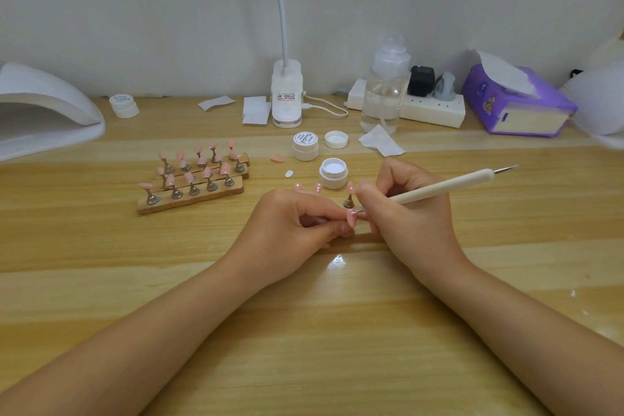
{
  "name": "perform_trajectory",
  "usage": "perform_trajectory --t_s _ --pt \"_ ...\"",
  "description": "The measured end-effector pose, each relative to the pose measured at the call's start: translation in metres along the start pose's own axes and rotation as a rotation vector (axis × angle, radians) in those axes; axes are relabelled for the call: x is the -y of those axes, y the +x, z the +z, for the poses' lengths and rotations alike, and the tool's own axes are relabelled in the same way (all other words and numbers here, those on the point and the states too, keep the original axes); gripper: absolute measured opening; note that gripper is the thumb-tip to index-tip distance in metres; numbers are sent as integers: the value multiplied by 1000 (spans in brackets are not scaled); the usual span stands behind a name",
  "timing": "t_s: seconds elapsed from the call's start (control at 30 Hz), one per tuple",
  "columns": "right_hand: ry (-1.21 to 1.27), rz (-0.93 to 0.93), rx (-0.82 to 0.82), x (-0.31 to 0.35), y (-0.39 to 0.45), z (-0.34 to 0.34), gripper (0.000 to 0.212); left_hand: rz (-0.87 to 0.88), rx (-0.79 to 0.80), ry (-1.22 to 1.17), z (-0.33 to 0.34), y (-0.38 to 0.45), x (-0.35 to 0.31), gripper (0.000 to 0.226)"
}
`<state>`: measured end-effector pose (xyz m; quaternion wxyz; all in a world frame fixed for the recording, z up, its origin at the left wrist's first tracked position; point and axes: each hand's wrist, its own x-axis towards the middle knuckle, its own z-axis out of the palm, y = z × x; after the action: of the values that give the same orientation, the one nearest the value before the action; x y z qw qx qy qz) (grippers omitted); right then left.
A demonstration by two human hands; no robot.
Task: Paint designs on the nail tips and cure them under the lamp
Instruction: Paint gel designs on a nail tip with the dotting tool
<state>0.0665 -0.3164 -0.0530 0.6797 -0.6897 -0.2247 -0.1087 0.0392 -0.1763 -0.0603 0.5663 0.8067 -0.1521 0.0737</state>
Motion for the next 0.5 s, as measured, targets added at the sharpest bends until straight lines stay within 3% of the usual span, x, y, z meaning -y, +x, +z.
perform_trajectory --t_s 0.5 --pt "60 80 -76 2 2 -2 39 13 2 3 -1 0 2 18"
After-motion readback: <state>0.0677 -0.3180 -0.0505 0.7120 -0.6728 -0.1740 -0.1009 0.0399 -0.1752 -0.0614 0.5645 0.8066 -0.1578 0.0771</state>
